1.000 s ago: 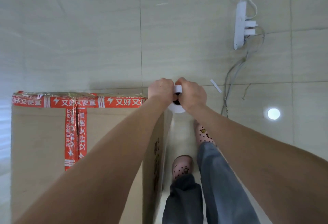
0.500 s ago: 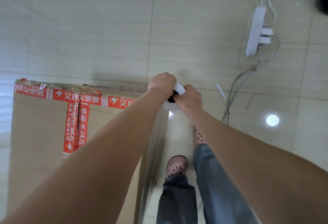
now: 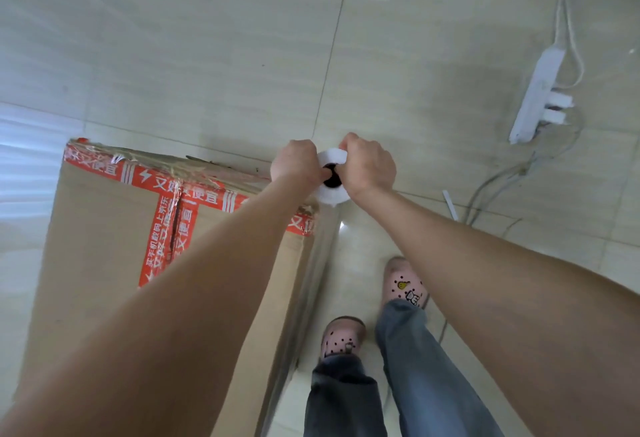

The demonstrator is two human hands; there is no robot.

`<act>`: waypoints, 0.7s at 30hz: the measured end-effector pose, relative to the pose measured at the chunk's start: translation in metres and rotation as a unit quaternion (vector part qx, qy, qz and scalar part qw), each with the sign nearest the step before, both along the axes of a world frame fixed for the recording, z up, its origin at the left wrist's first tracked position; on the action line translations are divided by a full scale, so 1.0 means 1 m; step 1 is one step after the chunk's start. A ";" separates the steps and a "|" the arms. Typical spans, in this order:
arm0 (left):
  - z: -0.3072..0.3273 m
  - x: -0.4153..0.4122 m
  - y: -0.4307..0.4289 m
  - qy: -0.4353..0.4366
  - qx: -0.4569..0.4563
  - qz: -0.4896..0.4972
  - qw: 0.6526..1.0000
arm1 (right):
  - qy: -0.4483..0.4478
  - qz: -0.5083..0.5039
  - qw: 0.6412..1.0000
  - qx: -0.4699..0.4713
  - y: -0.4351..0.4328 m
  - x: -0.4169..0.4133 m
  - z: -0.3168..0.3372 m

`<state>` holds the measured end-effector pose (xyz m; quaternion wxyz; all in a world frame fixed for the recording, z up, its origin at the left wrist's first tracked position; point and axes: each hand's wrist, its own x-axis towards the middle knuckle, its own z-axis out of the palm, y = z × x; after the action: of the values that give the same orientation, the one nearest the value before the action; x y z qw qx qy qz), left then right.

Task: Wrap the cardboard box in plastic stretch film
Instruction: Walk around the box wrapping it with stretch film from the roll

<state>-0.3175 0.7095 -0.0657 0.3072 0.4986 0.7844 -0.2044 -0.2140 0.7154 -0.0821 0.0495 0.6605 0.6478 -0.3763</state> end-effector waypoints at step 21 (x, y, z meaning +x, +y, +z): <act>-0.019 -0.035 0.016 -0.011 0.030 -0.046 0.998 | 0.033 0.013 0.999 -0.038 0.028 -0.045 0.003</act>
<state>-0.3523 0.7253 -0.0843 0.2914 0.5452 0.7630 -0.1890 -0.2594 0.7439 -0.0788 0.0581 0.6366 0.6431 -0.4216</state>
